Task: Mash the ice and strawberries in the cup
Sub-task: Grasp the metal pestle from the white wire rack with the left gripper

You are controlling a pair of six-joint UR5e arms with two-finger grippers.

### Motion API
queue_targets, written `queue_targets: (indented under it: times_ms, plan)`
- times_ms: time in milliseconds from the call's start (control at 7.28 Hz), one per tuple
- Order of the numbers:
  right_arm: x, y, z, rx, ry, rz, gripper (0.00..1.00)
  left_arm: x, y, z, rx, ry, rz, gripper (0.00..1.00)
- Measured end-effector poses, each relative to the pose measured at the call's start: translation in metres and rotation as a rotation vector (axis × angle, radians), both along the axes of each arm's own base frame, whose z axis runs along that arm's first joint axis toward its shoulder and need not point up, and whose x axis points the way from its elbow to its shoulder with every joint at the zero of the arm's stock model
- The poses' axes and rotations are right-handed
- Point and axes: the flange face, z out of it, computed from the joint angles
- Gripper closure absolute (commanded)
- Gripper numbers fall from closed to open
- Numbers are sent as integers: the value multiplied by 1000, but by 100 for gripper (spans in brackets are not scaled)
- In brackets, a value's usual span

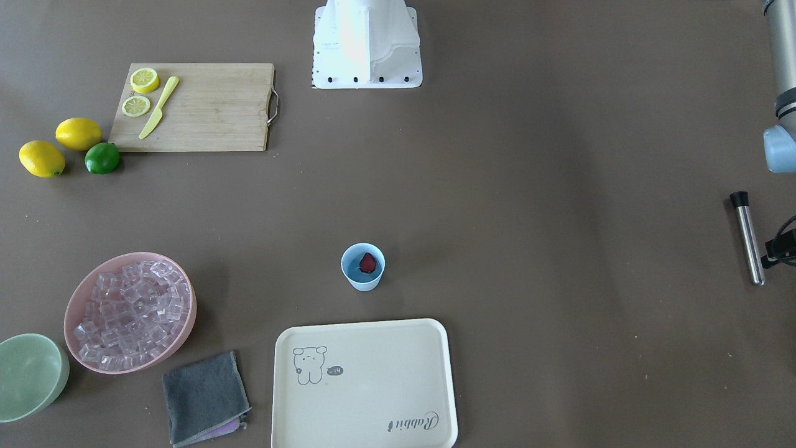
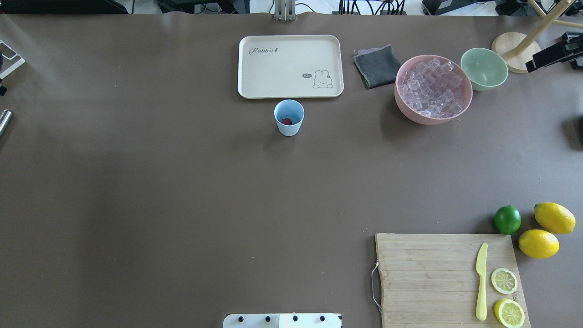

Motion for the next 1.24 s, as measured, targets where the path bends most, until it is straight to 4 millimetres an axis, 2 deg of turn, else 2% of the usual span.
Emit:
queue_targets:
  times_ms: [275, 686, 1236]
  plan:
    - [-14, -1, 0, 15, 31, -3, 0, -1, 3, 19, -17, -19, 12, 7]
    - [-18, -1, -2, 48, 33, -4, 0, 1, 3, 32, -46, -27, 12, 10]
    - [-17, 3, -1, 52, 33, -3, 0, 27, 0, 35, -53, -28, 50, 10]
